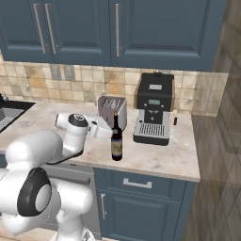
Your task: There is a wine glass and glass cup on the dining counter. Place the wine bottle next to the wine glass and the juice bottle next to the glass cup.
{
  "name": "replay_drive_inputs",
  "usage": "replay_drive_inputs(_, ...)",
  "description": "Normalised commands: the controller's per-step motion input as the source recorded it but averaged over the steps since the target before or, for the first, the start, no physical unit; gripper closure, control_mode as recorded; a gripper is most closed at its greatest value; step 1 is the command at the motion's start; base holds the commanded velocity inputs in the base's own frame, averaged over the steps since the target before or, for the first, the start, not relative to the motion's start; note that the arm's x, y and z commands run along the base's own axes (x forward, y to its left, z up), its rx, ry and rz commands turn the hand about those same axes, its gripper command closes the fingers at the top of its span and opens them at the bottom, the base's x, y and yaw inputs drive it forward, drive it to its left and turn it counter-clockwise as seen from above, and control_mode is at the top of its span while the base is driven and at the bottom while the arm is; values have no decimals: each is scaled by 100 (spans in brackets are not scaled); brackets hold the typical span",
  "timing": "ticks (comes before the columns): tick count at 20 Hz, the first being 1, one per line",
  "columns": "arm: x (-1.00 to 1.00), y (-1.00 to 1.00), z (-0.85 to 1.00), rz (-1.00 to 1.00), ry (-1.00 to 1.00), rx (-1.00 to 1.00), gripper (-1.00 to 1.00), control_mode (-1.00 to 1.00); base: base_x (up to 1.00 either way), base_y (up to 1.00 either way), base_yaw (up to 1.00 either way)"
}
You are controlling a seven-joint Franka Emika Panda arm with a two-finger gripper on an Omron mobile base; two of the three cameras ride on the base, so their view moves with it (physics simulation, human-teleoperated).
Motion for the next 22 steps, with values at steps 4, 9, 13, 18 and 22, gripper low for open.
replay_drive_inputs(4, 6, -3, -15, 3, 0, 0, -100, -100, 0, 0, 0)
replay_drive_inputs(9, 9, -7, -13, 3, 0, 0, -100, -100, 0, 0, 0)
replay_drive_inputs(13, 10, -5, -12, 2, 0, 0, -100, -100, 0, 0, 0)
replay_drive_inputs(18, 8, -8, -11, 3, 0, 0, -100, -100, 0, 0, 0)
replay_drive_inputs(22, 7, -2, -16, 2, 0, 0, -100, -100, 0, 0, 0)
